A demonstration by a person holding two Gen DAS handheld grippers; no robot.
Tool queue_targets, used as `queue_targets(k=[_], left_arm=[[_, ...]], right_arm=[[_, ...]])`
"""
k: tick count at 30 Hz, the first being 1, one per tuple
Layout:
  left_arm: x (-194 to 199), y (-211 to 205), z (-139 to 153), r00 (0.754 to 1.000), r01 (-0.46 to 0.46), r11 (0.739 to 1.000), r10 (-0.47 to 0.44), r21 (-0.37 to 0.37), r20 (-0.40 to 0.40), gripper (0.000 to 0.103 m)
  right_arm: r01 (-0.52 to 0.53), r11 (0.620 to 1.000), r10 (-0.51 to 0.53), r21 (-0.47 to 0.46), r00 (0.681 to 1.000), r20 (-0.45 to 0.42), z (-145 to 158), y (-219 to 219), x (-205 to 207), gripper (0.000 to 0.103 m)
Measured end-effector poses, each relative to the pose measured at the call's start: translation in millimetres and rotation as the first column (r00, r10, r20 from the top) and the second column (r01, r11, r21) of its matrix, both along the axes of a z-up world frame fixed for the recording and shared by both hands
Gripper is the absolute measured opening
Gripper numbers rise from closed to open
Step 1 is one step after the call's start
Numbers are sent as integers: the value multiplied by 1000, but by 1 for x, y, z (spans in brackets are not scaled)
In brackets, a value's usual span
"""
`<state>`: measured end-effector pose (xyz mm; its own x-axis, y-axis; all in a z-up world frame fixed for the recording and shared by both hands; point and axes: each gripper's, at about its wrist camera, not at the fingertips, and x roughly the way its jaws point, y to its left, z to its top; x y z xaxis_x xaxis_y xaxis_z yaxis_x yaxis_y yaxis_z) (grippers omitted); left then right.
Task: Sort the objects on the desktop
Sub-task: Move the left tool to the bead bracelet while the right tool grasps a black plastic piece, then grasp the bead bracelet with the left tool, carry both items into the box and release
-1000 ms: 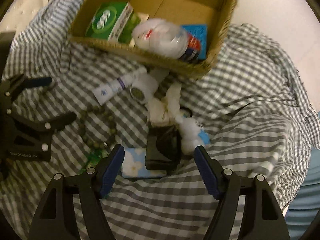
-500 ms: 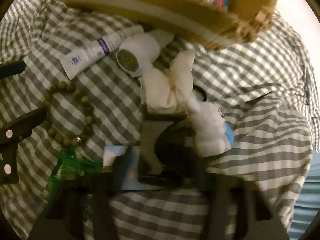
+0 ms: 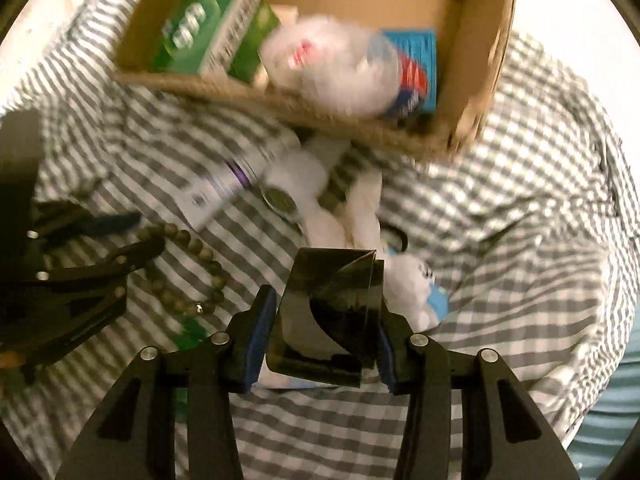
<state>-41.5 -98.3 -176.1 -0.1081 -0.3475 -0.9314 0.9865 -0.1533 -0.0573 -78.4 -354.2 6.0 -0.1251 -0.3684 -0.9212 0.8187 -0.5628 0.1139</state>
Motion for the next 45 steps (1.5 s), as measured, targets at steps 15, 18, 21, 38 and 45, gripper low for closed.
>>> queue_targets(k=[15, 18, 21, 38, 45], left_arm=[[-3, 15, 98, 999, 26, 965, -19, -260, 27, 12], [0, 16, 115, 1000, -1, 959, 2, -284, 4, 12], [0, 9, 126, 1000, -13, 955, 13, -296, -1, 12], [12, -60, 191, 1000, -15, 917, 8, -398, -17, 12], [7, -106, 196, 1000, -16, 908, 5, -419, -27, 12]], right_arm=[[-23, 984, 14, -177, 999, -50, 68, 27, -6, 45], [-28, 976, 14, -215, 998, -65, 84, 28, -9, 45], [-36, 967, 14, -253, 996, -87, 101, 29, -10, 45], [-87, 942, 35, -323, 986, -164, 151, 4, -60, 45], [-96, 937, 55, -336, 990, -129, 135, -30, -90, 45]])
